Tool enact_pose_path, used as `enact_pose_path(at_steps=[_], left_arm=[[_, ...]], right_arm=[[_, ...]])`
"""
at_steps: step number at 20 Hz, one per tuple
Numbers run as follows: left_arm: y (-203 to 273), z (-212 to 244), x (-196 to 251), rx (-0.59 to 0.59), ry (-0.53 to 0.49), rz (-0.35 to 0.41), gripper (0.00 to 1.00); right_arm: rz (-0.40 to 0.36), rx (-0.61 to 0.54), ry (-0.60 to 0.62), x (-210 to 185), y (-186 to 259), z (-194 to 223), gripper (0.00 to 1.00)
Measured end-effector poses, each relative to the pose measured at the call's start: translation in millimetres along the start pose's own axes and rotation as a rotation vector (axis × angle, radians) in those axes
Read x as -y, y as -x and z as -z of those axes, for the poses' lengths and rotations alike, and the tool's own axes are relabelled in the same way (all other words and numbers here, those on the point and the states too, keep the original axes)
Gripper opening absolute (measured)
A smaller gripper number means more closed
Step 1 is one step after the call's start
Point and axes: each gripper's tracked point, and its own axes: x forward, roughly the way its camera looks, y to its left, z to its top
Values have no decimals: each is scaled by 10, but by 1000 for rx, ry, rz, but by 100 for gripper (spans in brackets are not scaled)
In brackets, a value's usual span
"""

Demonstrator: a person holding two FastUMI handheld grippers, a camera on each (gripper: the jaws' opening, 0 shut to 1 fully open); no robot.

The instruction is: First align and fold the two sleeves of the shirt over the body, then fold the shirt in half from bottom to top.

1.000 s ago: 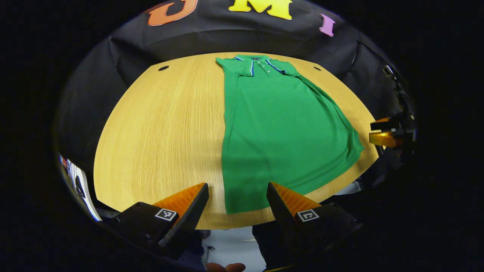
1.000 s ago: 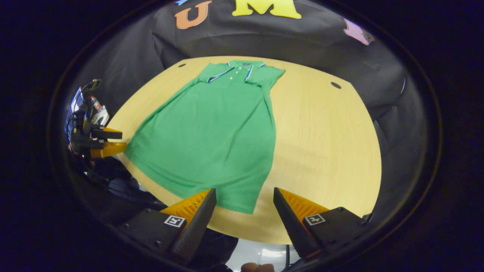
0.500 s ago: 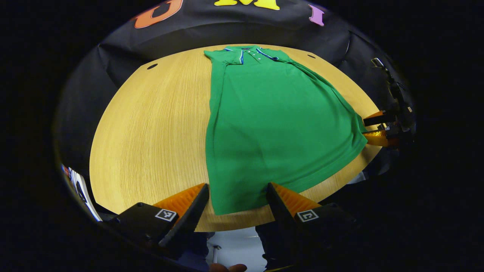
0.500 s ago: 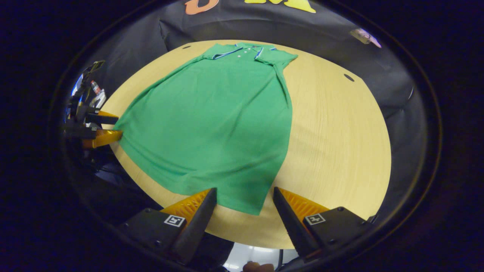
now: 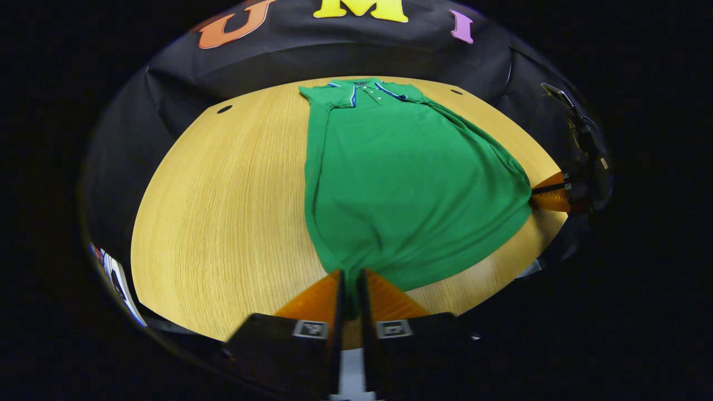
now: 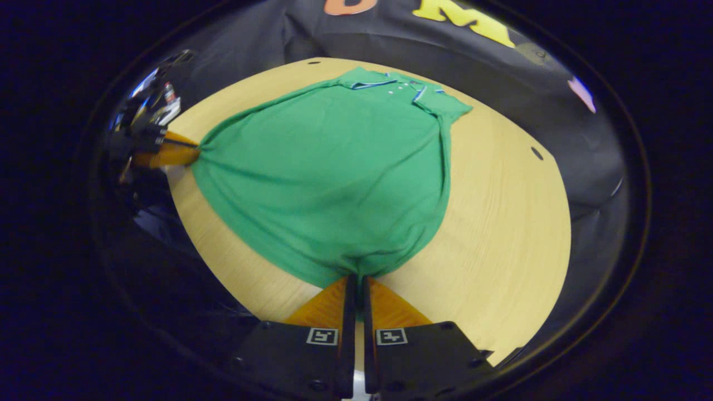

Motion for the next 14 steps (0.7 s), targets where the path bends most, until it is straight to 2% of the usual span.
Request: enact_pose_path(at_steps=[1,3,5,9,14], left_arm=[[41,-6,-7,-3,-2,19,4],[44,-46,55,-24,41,84,3],[90,-134,44,-24,61,106,3],[215,-414,73,23,49,140,3],[253,-803,-67,74,55,137,3]], right_arm=[[-15,0,-54,13,10,-6,1],[-81,-23,-219,-14,72,-2,4],[-102,0,-320,93,167,-115,3],[-98,57,-335,240,354,-354,3],[-65,127,-354,445,508,-675,2]])
